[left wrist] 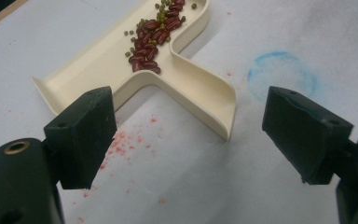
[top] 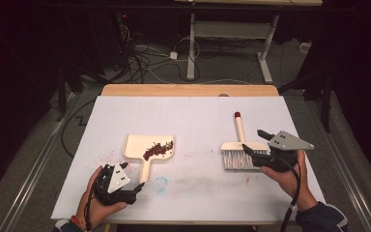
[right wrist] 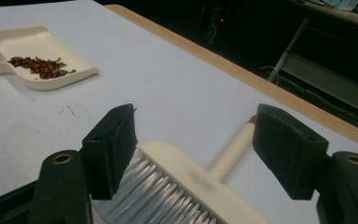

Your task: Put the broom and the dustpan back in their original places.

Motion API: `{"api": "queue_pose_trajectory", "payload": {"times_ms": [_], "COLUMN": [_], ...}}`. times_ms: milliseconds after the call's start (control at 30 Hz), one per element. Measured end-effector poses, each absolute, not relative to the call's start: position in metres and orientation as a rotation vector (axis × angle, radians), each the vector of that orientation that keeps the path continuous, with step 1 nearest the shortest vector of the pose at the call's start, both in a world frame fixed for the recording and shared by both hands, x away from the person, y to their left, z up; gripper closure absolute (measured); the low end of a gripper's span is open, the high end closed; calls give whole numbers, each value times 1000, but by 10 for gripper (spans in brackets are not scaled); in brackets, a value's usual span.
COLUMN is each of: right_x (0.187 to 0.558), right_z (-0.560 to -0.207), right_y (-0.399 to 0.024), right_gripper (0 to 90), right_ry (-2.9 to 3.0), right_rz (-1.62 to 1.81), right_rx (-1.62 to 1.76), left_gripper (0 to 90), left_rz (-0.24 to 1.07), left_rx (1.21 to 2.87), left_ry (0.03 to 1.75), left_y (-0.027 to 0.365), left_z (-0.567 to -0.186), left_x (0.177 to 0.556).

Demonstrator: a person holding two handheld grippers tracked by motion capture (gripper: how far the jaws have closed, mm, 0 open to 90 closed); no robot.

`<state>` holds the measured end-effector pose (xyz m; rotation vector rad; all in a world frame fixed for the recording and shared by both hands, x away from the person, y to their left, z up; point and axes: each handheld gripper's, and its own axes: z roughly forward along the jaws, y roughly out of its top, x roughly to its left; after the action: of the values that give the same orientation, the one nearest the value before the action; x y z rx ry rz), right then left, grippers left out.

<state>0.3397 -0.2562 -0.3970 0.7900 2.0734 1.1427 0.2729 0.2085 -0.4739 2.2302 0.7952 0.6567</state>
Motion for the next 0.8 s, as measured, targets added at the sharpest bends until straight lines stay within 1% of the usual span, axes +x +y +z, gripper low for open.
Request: {"api": "queue_pose_trajectory", "payload": {"times_ms": [167, 267, 533, 567, 600, 800], "right_x": [333, 329, 322, 321, 320, 315], "right_z": [-403, -406, -416, -418, -421, -435], "right_y": [-258, -259, -266, -266, -266, -271], "right_gripper": [309, 285, 260, 247, 213, 188], "right_ry": [2093, 2092, 2084, 2086, 2075, 2072], "right_rz": [1135, 1122, 1140, 1126, 1106, 1095], "right_rx": [758, 751, 760, 766, 767, 764], "left_gripper": [170, 170, 170, 170, 170, 170], "left_rz": [672, 672, 662, 663, 663, 657], "left_rx": [2231, 2222, 2234, 2234, 2233, 2238], "left_ry": [790, 798, 786, 786, 784, 762], "left_y": [209, 211, 209, 209, 209, 208], "left_z": [-472, -472, -473, -473, -473, -473], "left_x": [272, 272, 273, 273, 273, 274]}}
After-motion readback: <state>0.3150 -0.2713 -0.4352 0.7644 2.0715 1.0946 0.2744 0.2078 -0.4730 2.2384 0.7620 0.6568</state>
